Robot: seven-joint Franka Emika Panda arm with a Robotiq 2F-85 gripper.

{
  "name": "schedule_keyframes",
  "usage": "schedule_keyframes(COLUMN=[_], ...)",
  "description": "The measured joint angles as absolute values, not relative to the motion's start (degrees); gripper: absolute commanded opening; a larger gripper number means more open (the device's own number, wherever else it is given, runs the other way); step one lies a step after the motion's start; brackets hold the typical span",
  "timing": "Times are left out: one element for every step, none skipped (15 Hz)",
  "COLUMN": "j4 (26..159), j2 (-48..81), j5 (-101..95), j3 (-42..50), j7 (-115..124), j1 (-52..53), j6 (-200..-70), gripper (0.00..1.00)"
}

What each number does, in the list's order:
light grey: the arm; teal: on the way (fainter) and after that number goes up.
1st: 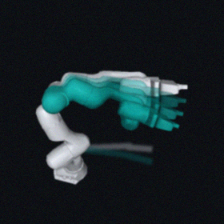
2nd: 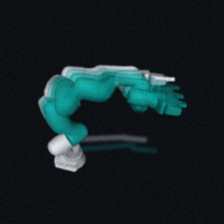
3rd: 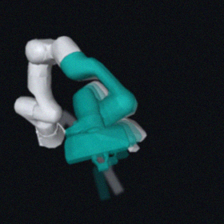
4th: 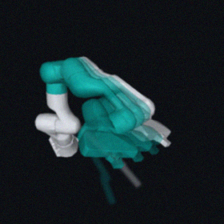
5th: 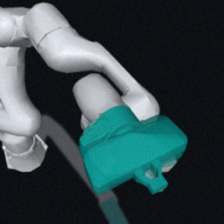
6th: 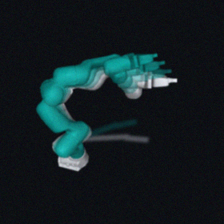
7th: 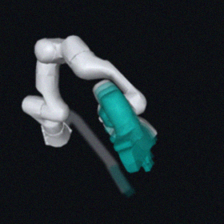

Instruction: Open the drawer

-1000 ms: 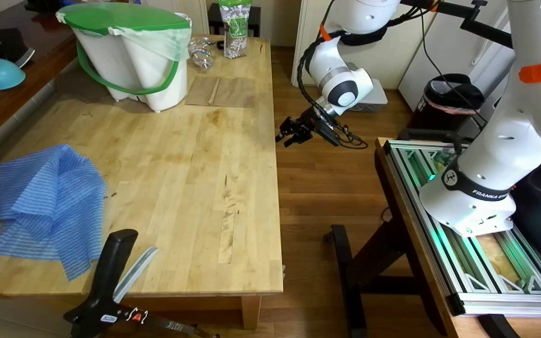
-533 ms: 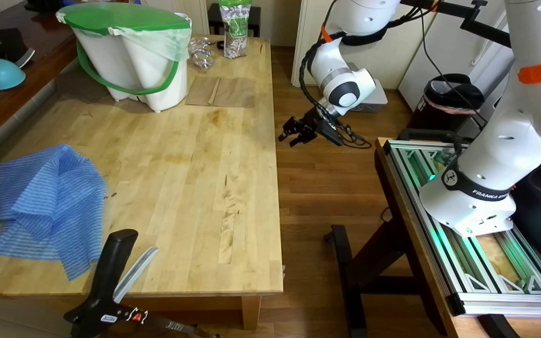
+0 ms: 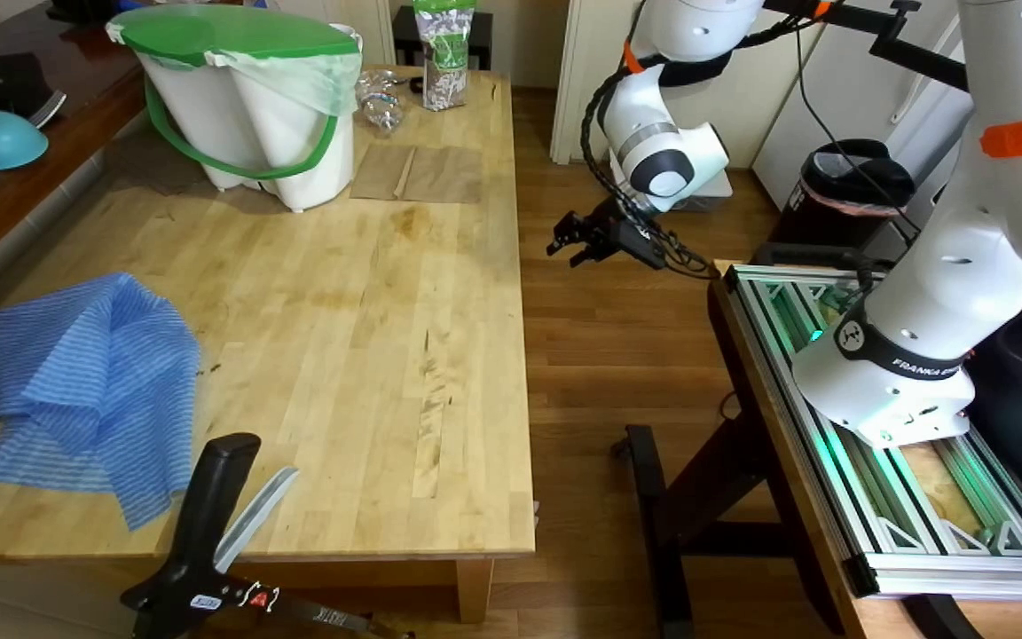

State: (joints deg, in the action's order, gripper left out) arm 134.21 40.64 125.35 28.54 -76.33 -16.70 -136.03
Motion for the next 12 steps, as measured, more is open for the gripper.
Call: schedule_keyframes(j4=[134.21, 134.21, 134.21, 134.21, 134.23, 134.26, 134.26, 134.26, 134.26, 134.26, 134.26, 134.26], j2=[40.42, 40.13, 39.76, 39.34, 38.88, 38.44, 38.08, 37.79, 37.54, 37.32, 37.12, 36.95], j5=[125.66, 125.88, 125.94, 125.95, 125.95, 125.95, 125.95, 125.95, 125.95, 125.95, 125.95, 125.95], j3=[28.99, 29.43, 29.8, 30.07, 30.23, 30.29, 30.28, 30.24, 30.12, 29.91, 29.7, 29.46], j7=[-76.34, -76.41, -76.41, -76.41, -76.41, -76.41, -76.41, -76.41, -76.39, -76.38, -76.36, -76.36], j1=[-16.53, -16.42, -16.38, -16.37, -16.37, -16.36, -16.34, -16.25, -16.15, -16.02, -15.81, -15.58], j6=[-136.03, -136.03, -136.03, -136.03, -136.03, -136.03, -136.03, -136.03, -136.03, -136.03, -136.03, -136.03], gripper=[0.81, 0.94, 0.99, 1.0, 1.0, 0.98, 0.98, 0.95, 0.92, 0.9, 0.9, 0.9])
